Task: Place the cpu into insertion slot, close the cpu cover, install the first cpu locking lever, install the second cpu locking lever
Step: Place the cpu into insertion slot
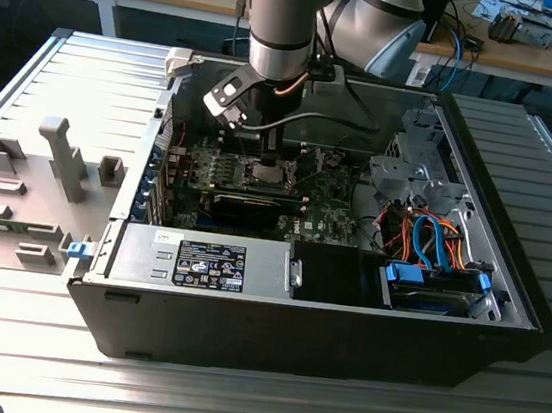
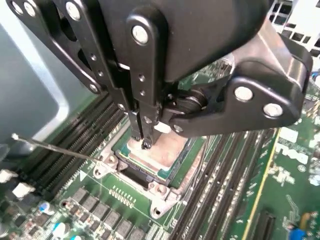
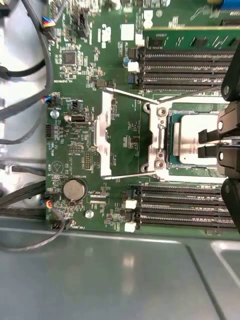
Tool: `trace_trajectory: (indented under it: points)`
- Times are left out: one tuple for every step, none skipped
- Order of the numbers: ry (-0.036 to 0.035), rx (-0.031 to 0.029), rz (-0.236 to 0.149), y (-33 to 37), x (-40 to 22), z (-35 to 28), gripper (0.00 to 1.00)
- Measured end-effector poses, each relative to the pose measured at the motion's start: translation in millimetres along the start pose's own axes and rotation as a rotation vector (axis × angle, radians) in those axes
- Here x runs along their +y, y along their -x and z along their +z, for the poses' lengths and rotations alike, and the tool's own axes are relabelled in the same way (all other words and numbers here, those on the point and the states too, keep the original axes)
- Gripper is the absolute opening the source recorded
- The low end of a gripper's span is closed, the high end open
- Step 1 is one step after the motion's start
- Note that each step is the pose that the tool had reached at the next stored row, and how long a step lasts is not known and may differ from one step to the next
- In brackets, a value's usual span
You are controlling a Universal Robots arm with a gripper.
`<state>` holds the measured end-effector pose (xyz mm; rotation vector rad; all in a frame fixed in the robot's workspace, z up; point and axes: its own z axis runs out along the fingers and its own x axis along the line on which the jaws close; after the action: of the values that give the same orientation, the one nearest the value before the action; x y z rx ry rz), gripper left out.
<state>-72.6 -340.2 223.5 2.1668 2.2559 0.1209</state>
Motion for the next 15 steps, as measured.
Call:
trace_trajectory:
  points:
    - [-0.0002, -0.0019, 0.0, -0.2, 0.2, -2.6, 0.16]
    - [-0.0003, -0.0053, 0.0, -0.4, 0.3, -4.2, 0.16]
    - [-0.0003, -0.0115, -0.001, -0.6, 0.4, -5.3, 0.15]
    - [-0.0008, -0.0183, -0.002, -0.6, 0.4, -5.8, 0.11]
    - [-0.0026, -0.0289, -0.003, -0.7, 0.5, -6.0, 0.11]
    - [-0.0118, -0.0351, -0.004, -0.7, 1.7, -5.9, 0.11]
    - [-0.0547, -0.0383, -0.002, -0.5, 7.2, -5.5, 0.11]
    - [-0.077, -0.038, -0.002, -0.3, 10.1, -5.4, 0.11]
    - [-0.088, -0.0397, -0.002, -0.3, 11.4, -5.3, 0.11]
    - [-0.0903, -0.0429, -0.002, -0.3, 12.3, -5.7, 0.11]
    - [-0.0906, -0.0441, -0.002, -0.3, 12.6, -6.8, 0.11]
    - [-0.0903, -0.0444, -0.002, -0.4, 13.1, -8.3, 0.11]
    - [-0.0904, -0.0453, -0.002, -0.4, 13.4, -10.6, 0.11]
    - [-0.0904, -0.0461, -0.002, -0.6, 14.0, -14.0, 0.11]
    - [-0.0904, -0.0463, -0.002, -0.7, 14.3, -16.3, 0.11]
